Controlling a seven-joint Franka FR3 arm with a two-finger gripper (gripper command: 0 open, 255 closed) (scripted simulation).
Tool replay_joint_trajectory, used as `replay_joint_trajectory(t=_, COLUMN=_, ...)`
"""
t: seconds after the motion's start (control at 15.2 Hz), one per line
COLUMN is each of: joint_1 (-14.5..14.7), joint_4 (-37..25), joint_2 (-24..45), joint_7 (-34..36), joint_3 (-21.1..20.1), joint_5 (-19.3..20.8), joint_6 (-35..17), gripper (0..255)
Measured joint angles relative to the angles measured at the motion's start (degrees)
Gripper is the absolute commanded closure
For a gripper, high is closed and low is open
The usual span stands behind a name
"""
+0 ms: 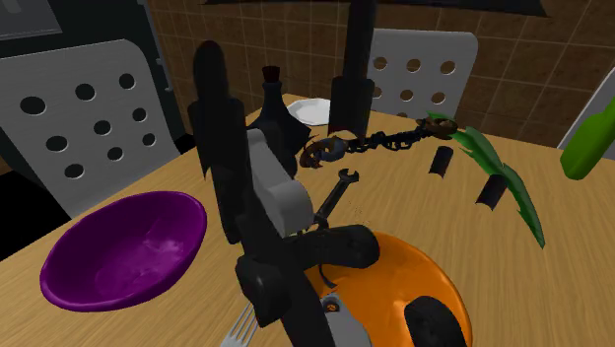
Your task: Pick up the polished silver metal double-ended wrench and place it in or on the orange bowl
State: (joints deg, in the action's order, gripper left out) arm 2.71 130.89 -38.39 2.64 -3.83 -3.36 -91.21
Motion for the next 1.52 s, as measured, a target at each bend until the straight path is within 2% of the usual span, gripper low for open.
replay_joint_trajectory(t=0.4, joint_1=2.58, joint_4=-2.95, joint_2=9.98, joint_7=-0.68, joint_3=-3.57, joint_5=-0.93, joint_6=-7.57, gripper=0)
replay_joint_trajectory(t=0.86, joint_1=5.08, joint_4=-7.70, joint_2=22.55, joint_7=-1.23, joint_3=-7.70, joint_5=-0.24, joint_6=-15.91, gripper=0)
replay_joint_trajectory(t=1.52, joint_1=9.28, joint_4=-19.99, joint_2=40.96, joint_7=0.18, joint_3=-13.35, joint_5=4.52, joint_6=-22.22, gripper=0)
